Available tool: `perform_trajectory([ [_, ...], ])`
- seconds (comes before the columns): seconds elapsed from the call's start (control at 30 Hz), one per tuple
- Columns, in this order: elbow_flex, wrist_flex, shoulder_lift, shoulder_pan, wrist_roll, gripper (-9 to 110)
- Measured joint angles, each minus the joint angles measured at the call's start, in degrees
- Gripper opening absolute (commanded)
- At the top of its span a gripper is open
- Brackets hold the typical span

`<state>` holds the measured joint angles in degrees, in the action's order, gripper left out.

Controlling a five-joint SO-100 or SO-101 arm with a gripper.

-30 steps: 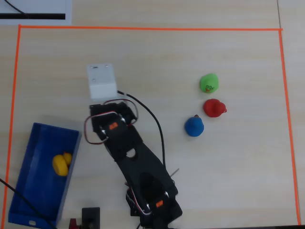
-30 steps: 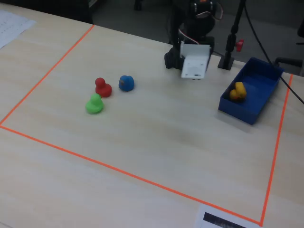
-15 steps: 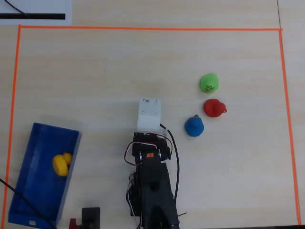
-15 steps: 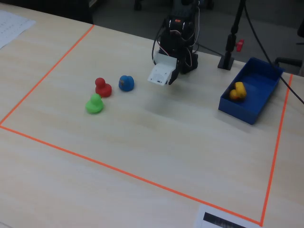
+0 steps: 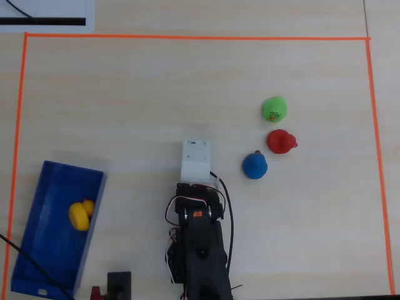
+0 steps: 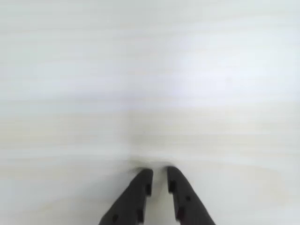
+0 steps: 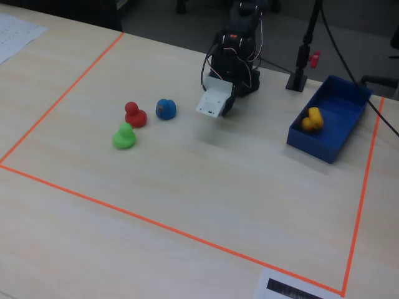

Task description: Grasp yellow duck and put it into box.

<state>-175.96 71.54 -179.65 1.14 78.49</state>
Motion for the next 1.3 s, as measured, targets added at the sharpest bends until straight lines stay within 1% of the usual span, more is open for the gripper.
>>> perform_trajectory([
  [0.57, -2.2, 3.16, -9.93, 0.53, 0.35, 0],
  [1.3, -2.2, 3.25, -10.02, 0.53, 0.18, 0],
])
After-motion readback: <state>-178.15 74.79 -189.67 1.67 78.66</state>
